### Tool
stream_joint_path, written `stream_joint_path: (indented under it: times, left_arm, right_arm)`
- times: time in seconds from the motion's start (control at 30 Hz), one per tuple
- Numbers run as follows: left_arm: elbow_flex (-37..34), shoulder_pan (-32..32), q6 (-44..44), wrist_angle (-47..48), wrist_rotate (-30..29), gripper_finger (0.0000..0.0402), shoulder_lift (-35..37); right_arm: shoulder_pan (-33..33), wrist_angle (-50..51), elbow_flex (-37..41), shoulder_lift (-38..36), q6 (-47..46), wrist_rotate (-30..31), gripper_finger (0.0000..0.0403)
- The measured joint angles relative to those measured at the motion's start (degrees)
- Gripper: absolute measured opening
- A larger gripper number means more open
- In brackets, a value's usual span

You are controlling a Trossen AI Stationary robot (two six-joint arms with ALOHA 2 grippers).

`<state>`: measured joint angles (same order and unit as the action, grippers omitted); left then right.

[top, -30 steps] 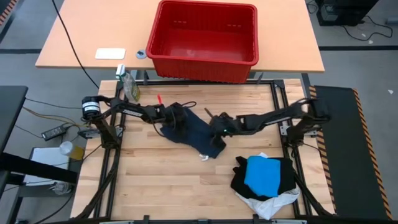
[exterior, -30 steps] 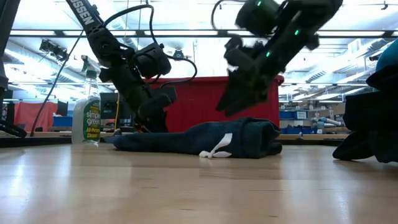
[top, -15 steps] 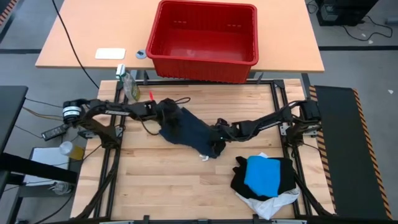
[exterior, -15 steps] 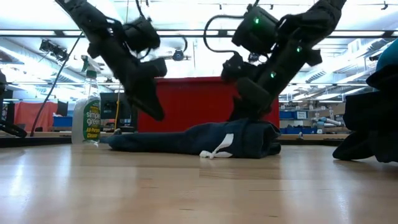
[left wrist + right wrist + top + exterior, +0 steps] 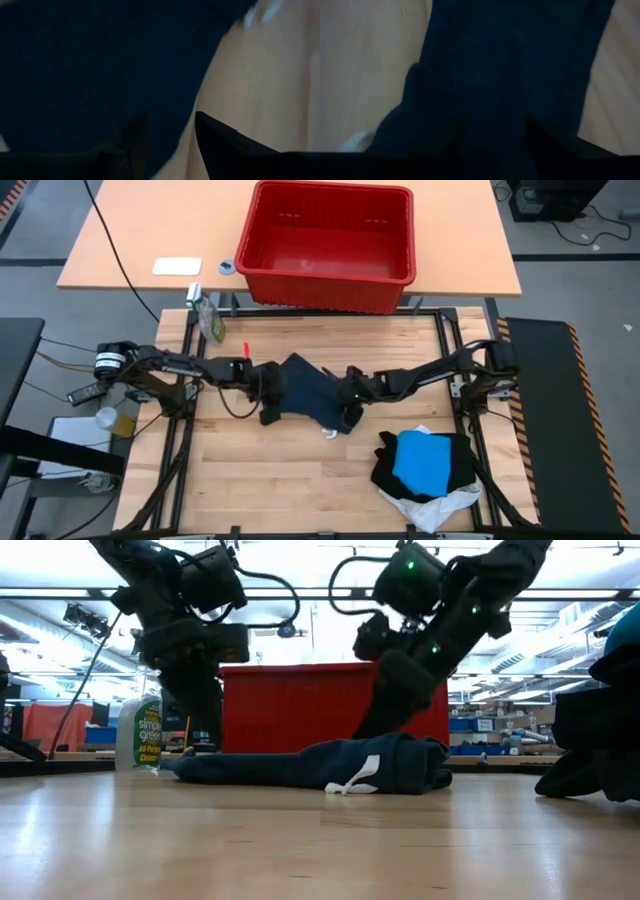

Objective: Fold laundry
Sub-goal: Fold the dark blue shorts

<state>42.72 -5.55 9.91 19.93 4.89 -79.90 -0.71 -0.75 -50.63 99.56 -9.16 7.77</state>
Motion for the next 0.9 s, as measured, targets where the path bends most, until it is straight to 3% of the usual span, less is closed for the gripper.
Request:
stream_joint_path:
  times: [0.13, 0.3, 0.43, 0.53, 0.63, 0.8, 0.9]
  left_arm:
    - [-0.04, 1.7, 1.65, 0.02, -0.19, 0.0162, -0.02]
    - [0.05, 7.63, 1.69, -13.2, 0.32, 0.0162, -0.71]
    - [0.69, 12.16, 6.13, -18.82, -4.48, 0.0162, -3.78]
    - [1.44, 13.78, 9.0, -16.04, -5.93, 0.0162, -6.0]
    - [1.64, 14.59, 11.65, -10.01, -7.63, 0.0162, -7.5]
    - [1.63, 16.11, 10.2, -1.48, -8.45, 0.0162, -7.95]
    - [1.18, 16.43, 9.92, -1.49, -10.03, 0.0162, -7.95]
  right_arm:
    - [0.07, 1.21, -0.02, -3.43, -0.15, -0.07, 0.0202]
    - [2.57, 4.61, -0.18, -7.89, -4.79, -5.53, 0.0202]
    - [3.61, 9.17, -0.17, -10.1, -2.57, -10.98, 0.0203]
    - [2.63, 15.87, -0.18, -10.0, 0.96, -15.43, 0.0202]
    - [1.78, 20.43, -0.05, -9.2, 2.74, -15.08, 0.0201]
    - [2.95, 16.76, 0.7, -8.33, -0.49, -10.76, 0.0201]
    - [3.67, 14.75, 0.57, -8.64, -3.14, -10.04, 0.0201]
